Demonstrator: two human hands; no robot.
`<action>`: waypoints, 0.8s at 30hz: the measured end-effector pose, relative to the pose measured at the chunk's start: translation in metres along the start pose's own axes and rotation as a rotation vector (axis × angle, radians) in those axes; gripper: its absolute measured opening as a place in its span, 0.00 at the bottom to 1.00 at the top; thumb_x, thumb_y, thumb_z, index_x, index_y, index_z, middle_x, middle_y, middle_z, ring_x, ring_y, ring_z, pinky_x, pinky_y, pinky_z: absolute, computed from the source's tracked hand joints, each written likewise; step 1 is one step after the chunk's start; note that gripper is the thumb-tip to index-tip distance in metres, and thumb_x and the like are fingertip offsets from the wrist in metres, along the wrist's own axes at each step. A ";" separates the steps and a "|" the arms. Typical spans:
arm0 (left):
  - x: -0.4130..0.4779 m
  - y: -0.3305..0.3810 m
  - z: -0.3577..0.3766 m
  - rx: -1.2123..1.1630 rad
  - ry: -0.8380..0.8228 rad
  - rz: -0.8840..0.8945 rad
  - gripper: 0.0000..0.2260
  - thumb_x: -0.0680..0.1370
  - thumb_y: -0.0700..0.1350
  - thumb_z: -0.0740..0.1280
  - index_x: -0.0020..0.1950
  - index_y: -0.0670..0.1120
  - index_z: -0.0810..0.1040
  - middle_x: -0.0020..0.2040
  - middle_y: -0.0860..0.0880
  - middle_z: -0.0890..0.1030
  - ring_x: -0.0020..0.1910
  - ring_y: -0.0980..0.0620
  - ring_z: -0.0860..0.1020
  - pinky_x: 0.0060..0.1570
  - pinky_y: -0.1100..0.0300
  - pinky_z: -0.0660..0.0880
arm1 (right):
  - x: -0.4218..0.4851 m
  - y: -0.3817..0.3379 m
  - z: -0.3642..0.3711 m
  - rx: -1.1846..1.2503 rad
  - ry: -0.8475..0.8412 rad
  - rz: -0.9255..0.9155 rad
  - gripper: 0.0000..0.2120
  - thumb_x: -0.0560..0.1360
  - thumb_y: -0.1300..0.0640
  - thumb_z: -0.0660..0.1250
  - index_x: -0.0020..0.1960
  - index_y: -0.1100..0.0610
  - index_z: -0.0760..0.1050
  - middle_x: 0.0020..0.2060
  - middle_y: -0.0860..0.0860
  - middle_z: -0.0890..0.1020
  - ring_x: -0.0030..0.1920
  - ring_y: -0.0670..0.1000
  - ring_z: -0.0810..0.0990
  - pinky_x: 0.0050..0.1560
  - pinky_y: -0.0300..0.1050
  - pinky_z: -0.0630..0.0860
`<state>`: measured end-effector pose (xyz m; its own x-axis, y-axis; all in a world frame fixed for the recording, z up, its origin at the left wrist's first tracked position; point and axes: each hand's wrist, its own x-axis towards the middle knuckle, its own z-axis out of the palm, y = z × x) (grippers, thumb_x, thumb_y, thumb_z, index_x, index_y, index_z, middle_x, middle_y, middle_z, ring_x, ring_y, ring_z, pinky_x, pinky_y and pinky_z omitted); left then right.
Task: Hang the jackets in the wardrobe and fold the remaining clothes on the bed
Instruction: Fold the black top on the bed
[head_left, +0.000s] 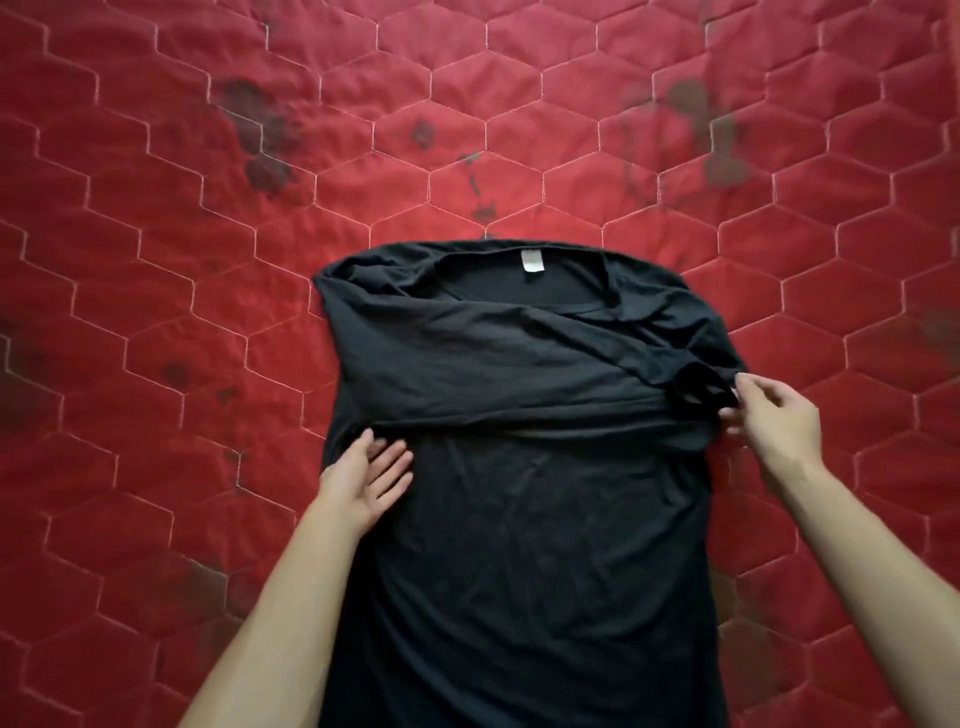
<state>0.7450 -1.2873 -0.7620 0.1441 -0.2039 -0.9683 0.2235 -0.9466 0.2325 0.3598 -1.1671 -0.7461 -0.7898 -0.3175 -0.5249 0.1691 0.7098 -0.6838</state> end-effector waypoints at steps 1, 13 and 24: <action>0.000 -0.013 -0.010 0.208 0.128 0.059 0.14 0.82 0.51 0.64 0.55 0.40 0.78 0.52 0.43 0.82 0.52 0.44 0.81 0.51 0.48 0.76 | -0.002 0.011 -0.003 -0.046 -0.002 0.035 0.15 0.80 0.52 0.66 0.60 0.62 0.76 0.43 0.52 0.81 0.31 0.41 0.81 0.29 0.33 0.77; -0.033 -0.119 -0.142 1.277 0.394 0.355 0.27 0.71 0.61 0.74 0.58 0.43 0.76 0.54 0.40 0.82 0.57 0.37 0.78 0.54 0.46 0.75 | -0.156 0.148 -0.041 -0.659 -0.506 0.235 0.20 0.64 0.45 0.80 0.51 0.53 0.84 0.47 0.50 0.86 0.51 0.52 0.84 0.56 0.49 0.78; -0.052 -0.164 -0.173 1.330 -0.084 -0.127 0.18 0.70 0.49 0.79 0.56 0.44 0.83 0.55 0.48 0.85 0.52 0.50 0.82 0.60 0.53 0.78 | -0.199 0.188 -0.081 -0.701 -0.853 0.480 0.19 0.63 0.60 0.83 0.52 0.58 0.83 0.45 0.48 0.86 0.47 0.49 0.85 0.54 0.43 0.79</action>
<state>0.8674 -1.0780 -0.7338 0.1226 -0.0661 -0.9903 -0.8781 -0.4722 -0.0772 0.5012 -0.9194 -0.7287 -0.0453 -0.0534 -0.9975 -0.2272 0.9730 -0.0418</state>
